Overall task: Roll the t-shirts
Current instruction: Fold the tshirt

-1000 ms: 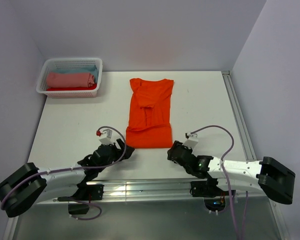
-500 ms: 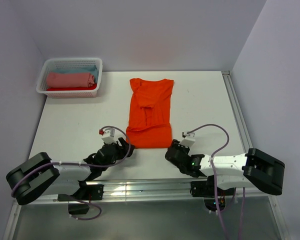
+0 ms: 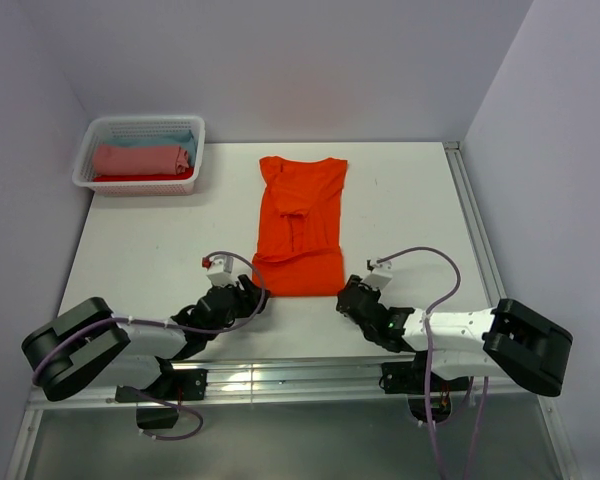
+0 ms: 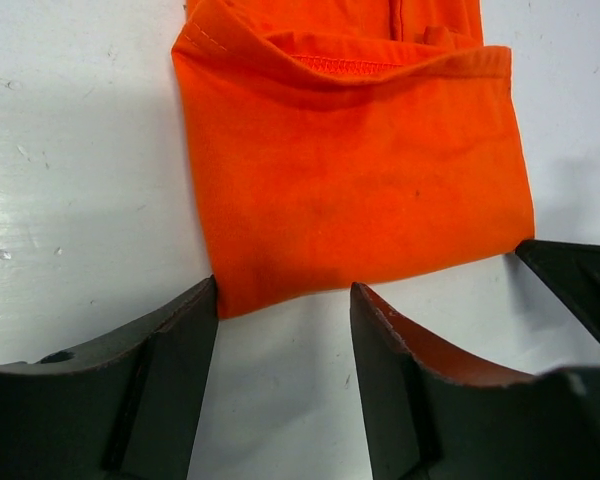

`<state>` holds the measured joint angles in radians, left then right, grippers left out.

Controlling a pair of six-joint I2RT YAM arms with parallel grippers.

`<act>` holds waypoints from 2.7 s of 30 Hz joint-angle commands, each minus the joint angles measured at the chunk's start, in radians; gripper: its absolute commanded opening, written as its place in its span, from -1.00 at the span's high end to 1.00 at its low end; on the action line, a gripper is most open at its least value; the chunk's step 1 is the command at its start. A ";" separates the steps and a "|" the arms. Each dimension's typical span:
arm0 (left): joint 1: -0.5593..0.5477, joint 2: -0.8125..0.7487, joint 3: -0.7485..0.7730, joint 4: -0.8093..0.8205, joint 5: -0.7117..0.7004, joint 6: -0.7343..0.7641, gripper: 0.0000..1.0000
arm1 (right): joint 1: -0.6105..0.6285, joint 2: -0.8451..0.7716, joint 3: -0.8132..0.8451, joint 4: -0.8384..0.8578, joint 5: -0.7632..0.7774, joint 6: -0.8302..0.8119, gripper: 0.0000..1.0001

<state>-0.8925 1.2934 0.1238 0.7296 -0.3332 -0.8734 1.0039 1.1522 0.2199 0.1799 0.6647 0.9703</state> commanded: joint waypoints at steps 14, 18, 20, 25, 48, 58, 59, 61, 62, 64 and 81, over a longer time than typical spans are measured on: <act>0.033 0.060 -0.033 -0.022 0.079 0.036 0.15 | -0.034 0.103 0.032 0.043 -0.047 -0.064 0.44; 0.035 0.061 -0.006 -0.065 0.077 0.036 0.90 | -0.033 0.116 0.052 0.021 -0.051 -0.055 0.97; 0.035 0.054 0.010 -0.120 0.072 0.034 0.99 | -0.030 0.112 0.055 -0.005 -0.048 -0.035 1.00; 0.033 0.012 0.037 -0.216 0.091 0.024 0.99 | 0.002 0.103 0.065 -0.115 -0.043 0.068 1.00; 0.253 -0.235 0.427 -0.814 0.350 0.134 0.99 | 0.070 -0.201 0.243 -0.654 0.030 0.246 1.00; 0.251 -0.259 0.162 -0.593 0.494 0.013 0.99 | 0.056 -0.252 0.076 -0.579 -0.091 0.329 1.00; 0.250 -0.263 0.133 -0.587 0.500 0.008 0.99 | 0.056 -0.241 0.079 -0.582 -0.093 0.326 1.00; 0.244 -0.278 0.126 -0.611 0.493 0.005 0.99 | 0.056 -0.232 0.101 -0.600 -0.083 0.320 1.00; 0.244 -0.289 0.126 -0.624 0.491 0.005 0.99 | 0.056 -0.224 0.108 -0.606 -0.080 0.306 1.00; 0.244 -0.325 0.132 -0.660 0.487 0.005 0.99 | 0.058 -0.212 0.137 -0.626 -0.071 0.294 1.00; 0.259 -0.276 0.418 -0.917 0.447 0.073 0.99 | -0.017 -0.310 0.292 -0.741 -0.144 0.091 1.00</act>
<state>-0.6472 1.0012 0.4747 -0.1486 0.1341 -0.8436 1.0332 0.8612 0.4633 -0.5369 0.5346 1.1645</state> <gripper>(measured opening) 0.014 0.009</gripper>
